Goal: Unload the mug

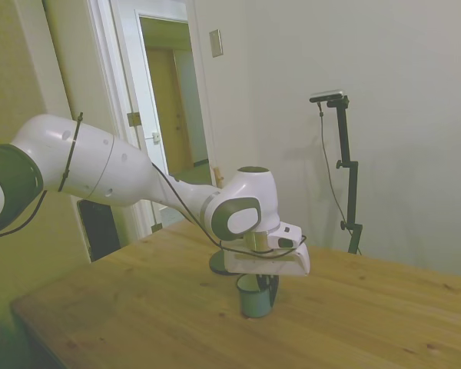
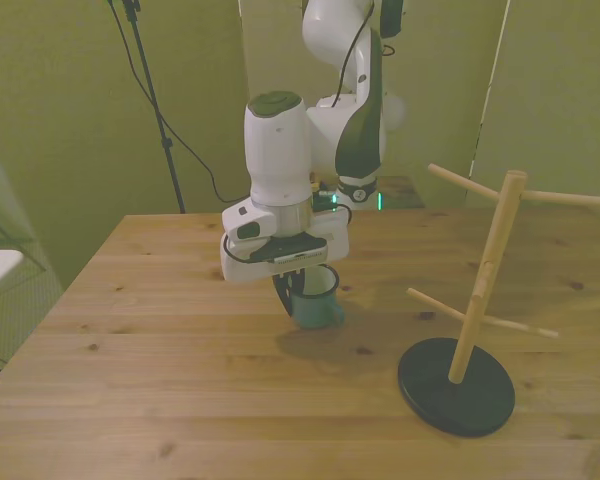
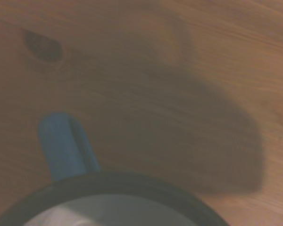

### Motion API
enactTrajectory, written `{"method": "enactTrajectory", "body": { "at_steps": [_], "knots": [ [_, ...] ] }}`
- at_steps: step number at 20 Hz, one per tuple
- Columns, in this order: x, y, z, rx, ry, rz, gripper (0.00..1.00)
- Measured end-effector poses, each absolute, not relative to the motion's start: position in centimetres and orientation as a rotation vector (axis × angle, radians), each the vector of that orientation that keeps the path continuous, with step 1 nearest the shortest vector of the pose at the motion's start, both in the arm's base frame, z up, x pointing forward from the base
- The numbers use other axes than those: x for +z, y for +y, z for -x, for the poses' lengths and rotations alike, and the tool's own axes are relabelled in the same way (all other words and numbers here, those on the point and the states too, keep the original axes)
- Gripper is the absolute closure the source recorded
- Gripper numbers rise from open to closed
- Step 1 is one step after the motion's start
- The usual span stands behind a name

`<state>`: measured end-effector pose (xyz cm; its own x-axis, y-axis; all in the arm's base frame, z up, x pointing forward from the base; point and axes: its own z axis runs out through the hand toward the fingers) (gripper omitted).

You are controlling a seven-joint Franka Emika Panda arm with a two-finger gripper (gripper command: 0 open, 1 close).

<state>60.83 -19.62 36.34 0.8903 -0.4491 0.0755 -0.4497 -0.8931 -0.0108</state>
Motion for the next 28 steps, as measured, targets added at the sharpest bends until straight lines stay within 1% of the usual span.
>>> {"method": "enactTrajectory", "body": {
  "at_steps": [28],
  "knots": [
    [36.87, -19.42, -60.70, 0.141, -0.753, -3.014, 0.00]
  ]
}}
